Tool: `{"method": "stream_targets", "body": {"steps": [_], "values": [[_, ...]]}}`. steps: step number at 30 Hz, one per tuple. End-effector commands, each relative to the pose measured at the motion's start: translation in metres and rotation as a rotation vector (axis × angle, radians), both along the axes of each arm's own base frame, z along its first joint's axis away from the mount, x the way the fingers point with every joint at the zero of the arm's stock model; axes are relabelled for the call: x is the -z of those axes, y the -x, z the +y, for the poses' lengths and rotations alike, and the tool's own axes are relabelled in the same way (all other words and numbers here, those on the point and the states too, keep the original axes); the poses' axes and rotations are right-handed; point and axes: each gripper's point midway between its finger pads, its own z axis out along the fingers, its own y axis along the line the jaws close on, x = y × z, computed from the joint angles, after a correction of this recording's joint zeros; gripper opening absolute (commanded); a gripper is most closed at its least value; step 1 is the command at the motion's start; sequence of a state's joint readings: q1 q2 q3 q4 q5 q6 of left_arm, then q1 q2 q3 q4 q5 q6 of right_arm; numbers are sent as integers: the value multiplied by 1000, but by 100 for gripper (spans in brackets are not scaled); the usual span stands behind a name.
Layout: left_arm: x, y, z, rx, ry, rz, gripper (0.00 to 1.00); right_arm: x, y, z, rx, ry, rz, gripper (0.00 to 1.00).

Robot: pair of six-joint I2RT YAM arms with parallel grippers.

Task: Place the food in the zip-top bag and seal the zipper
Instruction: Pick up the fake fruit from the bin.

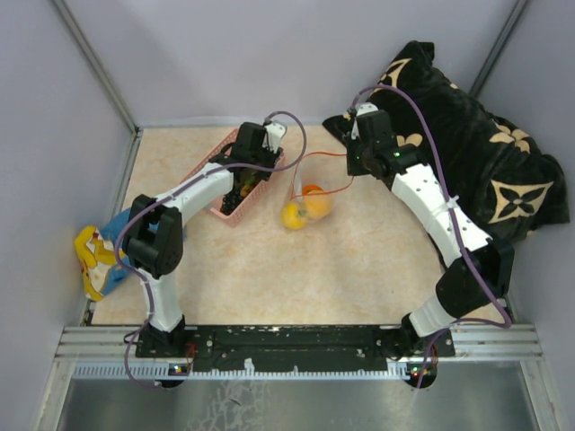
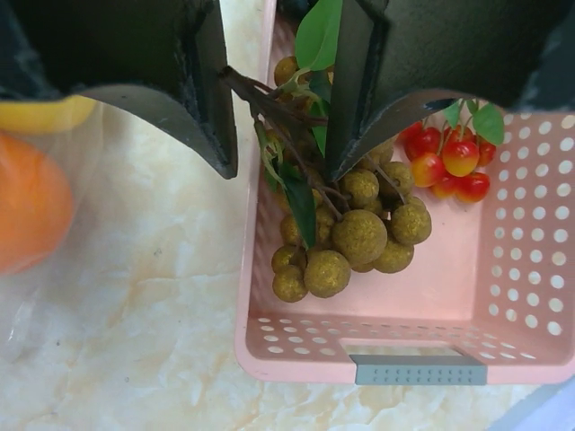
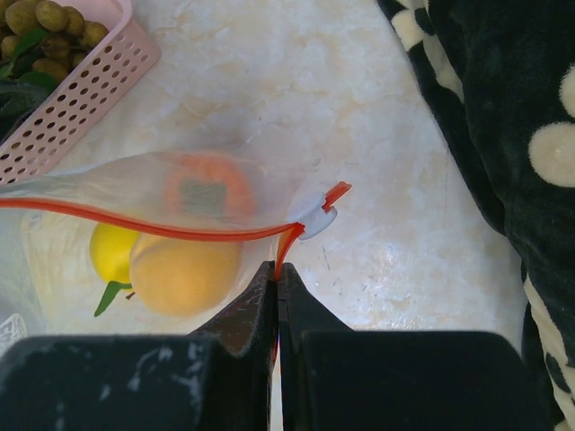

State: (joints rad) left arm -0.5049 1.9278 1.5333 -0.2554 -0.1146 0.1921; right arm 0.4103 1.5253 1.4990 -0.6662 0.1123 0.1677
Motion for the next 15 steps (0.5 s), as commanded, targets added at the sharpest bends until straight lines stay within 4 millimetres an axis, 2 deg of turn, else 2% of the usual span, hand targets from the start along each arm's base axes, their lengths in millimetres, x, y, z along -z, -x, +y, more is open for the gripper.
{"method": "stream_targets", "body": {"steps": [1,9,13,15], "values": [[-3,-9,1,-17,-24,-68,46,-24,-2,3,-7,-49,-78,0],[-30,-12,15,-67,-55,-133,17,-27,0,3,-8,-54,-83,0],[-55,-11,22,-68,-79,-182,2,-28,0,3,-8,-59,-87,0],[-69,-10,26,-72,-85,-211,0,-30,0,4,-10,-63,-90,0]]}}
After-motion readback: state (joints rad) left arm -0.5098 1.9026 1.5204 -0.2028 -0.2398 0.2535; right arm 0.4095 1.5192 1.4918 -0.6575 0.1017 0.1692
